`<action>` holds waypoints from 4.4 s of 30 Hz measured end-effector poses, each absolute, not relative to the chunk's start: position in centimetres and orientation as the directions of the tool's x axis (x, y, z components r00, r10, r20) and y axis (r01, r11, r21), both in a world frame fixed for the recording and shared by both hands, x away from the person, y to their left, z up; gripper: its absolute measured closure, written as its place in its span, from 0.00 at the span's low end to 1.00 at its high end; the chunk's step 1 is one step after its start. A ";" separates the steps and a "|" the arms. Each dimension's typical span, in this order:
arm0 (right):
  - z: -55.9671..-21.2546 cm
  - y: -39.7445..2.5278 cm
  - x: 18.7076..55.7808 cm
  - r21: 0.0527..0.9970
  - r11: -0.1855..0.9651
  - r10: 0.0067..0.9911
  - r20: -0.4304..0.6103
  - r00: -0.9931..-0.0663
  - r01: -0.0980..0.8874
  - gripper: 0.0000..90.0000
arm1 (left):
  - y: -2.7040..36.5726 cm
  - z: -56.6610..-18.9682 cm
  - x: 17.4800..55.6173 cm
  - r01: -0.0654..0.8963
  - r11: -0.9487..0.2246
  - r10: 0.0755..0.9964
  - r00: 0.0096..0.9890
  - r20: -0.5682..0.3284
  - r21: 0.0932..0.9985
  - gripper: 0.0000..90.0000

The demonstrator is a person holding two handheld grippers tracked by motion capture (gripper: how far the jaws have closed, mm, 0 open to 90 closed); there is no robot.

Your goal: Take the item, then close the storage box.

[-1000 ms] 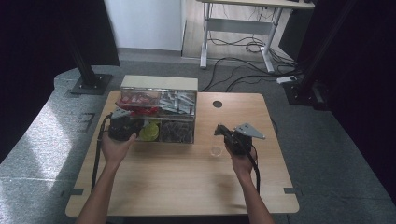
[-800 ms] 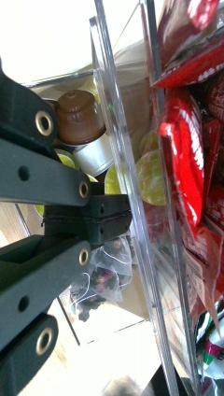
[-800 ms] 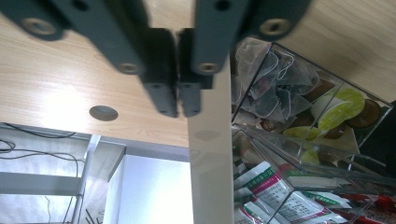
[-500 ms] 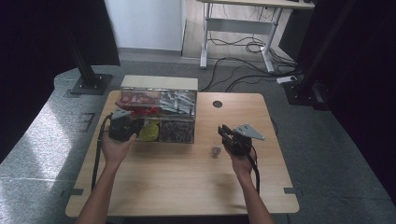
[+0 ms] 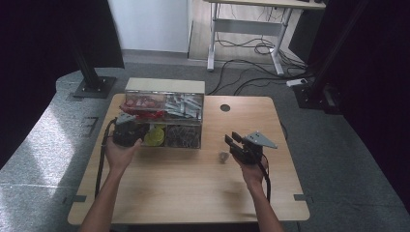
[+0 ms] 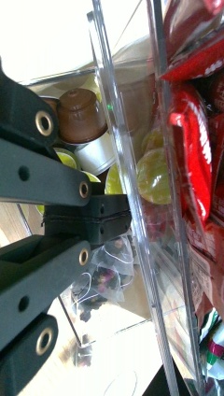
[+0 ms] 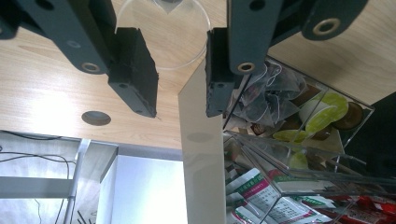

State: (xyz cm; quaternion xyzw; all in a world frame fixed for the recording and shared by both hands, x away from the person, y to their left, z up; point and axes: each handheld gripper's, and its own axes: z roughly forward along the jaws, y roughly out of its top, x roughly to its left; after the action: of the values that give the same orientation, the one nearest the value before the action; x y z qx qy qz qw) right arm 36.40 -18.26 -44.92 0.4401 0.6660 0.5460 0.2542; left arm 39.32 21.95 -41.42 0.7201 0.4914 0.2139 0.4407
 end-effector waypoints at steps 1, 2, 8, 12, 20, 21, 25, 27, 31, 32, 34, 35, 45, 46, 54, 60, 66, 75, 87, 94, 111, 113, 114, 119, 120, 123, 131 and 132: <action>-44.9 -18.3 36.3 0.951 0.017 0.863 0.142 -0.484 0.310 0.70 | 21.9 -41.4 39.3 0.519 -0.128 0.896 0.425 -0.126 0.845 1.00; -45.0 -18.4 36.3 0.951 0.018 0.863 0.141 -0.485 0.310 0.70 | 21.9 -41.5 39.3 0.520 -0.128 0.896 0.425 -0.126 0.845 1.00; -45.5 -18.9 36.0 0.947 0.024 0.866 0.140 -0.480 0.319 0.67 | 21.8 -41.7 39.2 0.522 -0.129 0.897 0.424 -0.126 0.844 1.00; -45.9 -19.2 35.8 0.946 0.025 0.868 0.139 -0.476 0.323 0.66 | 21.9 -42.0 39.1 0.525 -0.129 0.896 0.425 -0.128 0.841 1.00; -46.6 -19.8 35.3 0.940 0.034 0.873 0.137 -0.469 0.339 0.65 | 22.2 -42.6 38.9 0.535 -0.121 0.897 0.420 -0.139 0.836 1.00; -46.7 -19.9 35.3 0.940 0.038 0.872 0.134 -0.470 0.339 0.65 | 22.2 -42.7 38.9 0.534 -0.119 0.897 0.420 -0.141 0.837 1.00; -47.0 -19.9 35.0 0.937 0.039 0.869 0.139 -0.474 0.346 0.65 | 22.3 -43.0 38.7 0.537 -0.117 0.897 0.419 -0.143 0.836 1.00; -47.1 -20.0 34.8 0.936 0.034 0.865 0.148 -0.479 0.351 0.65 | 22.3 -43.1 38.6 0.537 -0.119 0.896 0.420 -0.143 0.835 1.00; -47.4 -20.1 34.4 0.935 0.038 0.867 0.145 -0.477 0.353 0.65 | 22.4 -43.4 38.5 0.542 -0.123 0.895 0.422 -0.142 0.832 1.00; -47.6 -20.3 34.3 0.933 0.038 0.868 0.146 -0.474 0.358 0.65 | 22.4 -43.5 38.4 0.543 -0.122 0.895 0.422 -0.144 0.831 1.00; -47.7 -20.4 34.2 0.933 0.037 0.869 0.147 -0.472 0.359 0.65 | 22.4 -43.7 38.3 0.544 -0.125 0.895 0.423 -0.142 0.830 1.00; -47.8 -20.5 34.2 0.932 0.038 0.870 0.147 -0.471 0.361 0.65 | 22.4 -43.8 38.3 0.547 -0.125 0.895 0.423 -0.144 0.828 1.00; -48.7 -21.2 33.4 0.925 0.044 0.880 0.143 -0.454 0.378 0.64 | 22.6 -45.0 37.9 0.560 -0.124 0.892 0.425 -0.155 0.819 1.00; -48.8 -21.2 33.4 0.924 0.045 0.880 0.144 -0.452 0.380 0.64 | 22.6 -45.2 37.9 0.563 -0.125 0.892 0.425 -0.157 0.817 1.00; -49.0 -21.5 33.1 0.922 0.047 0.882 0.143 -0.450 0.385 0.64 | 22.6 -46.0 37.6 0.573 -0.127 0.892 0.424 -0.160 0.810 1.00; -49.5 -21.4 32.9 0.916 0.059 0.880 0.140 -0.455 0.396 0.64 | 22.8 -46.5 37.2 0.579 -0.128 0.889 0.427 -0.166 0.805 1.00; -49.8 -21.4 32.8 0.913 0.061 0.880 0.141 -0.454 0.402 0.64 | 22.8 -47.2 37.1 0.591 -0.128 0.885 0.431 -0.177 0.797 1.00; -49.9 -21.4 32.5 0.913 0.066 0.879 0.138 -0.457 0.402 0.64 | 22.7 -48.1 37.1 0.607 -0.132 0.882 0.432 -0.187 0.784 1.00; -50.1 -21.4 32.5 0.911 0.066 0.880 0.140 -0.454 0.408 0.64 | 22.5 -49.1 37.4 0.625 -0.136 0.878 0.435 -0.198 0.769 1.00; -50.1 -21.5 32.5 0.910 0.069 0.881 0.136 -0.454 0.408 0.64 | 22.5 -49.4 37.3 0.628 -0.140 0.871 0.446 -0.206 0.766 1.00; -50.1 -21.4 32.4 0.912 0.070 0.879 0.135 -0.457 0.405 0.64 | 22.2 -50.0 36.6 0.623 -0.131 0.861 0.457 -0.223 0.771 1.00; -50.1 -21.5 32.4 0.912 0.068 0.881 0.135 -0.453 0.404 0.64 | 22.2 -50.0 36.5 0.617 -0.132 0.861 0.459 -0.218 0.776 1.00; -50.1 -21.5 32.4 0.913 0.068 0.881 0.134 -0.453 0.403 0.64 | 22.2 -50.0 36.4 0.609 -0.132 0.861 0.461 -0.214 0.782 0.99; -50.0 -21.7 32.2 0.917 0.069 0.883 0.127 -0.453 0.393 0.61 | 22.1 -49.9 35.8 0.586 -0.141 0.844 0.493 -0.213 0.798 0.80; -50.0 -21.6 32.2 0.918 0.069 0.883 0.126 -0.452 0.390 0.59 | 22.0 -49.9 35.6 0.577 -0.139 0.840 0.499 -0.213 0.805 0.78; -50.0 -21.5 32.2 0.919 0.073 0.885 0.120 -0.450 0.389 0.55 | 21.8 -50.0 34.8 0.552 -0.135 0.828 0.519 -0.212 0.823 0.72; -50.1 -21.9 31.6 0.923 0.070 0.885 0.117 -0.451 0.378 0.48 | 21.1 -50.3 33.2 0.545 -0.170 0.804 0.559 -0.205 0.821 0.57; -50.1 -22.0 31.5 0.924 0.067 0.885 0.118 -0.450 0.375 0.47 | 21.0 -50.5 32.9 0.550 -0.180 0.800 0.564 -0.204 0.816 0.56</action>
State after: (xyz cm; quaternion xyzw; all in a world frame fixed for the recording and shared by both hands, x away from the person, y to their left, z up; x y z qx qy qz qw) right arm 31.51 -22.00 -50.11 0.4597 0.6855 0.5050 0.2525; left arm 32.87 21.03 -50.49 0.7559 0.4465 0.1363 0.4590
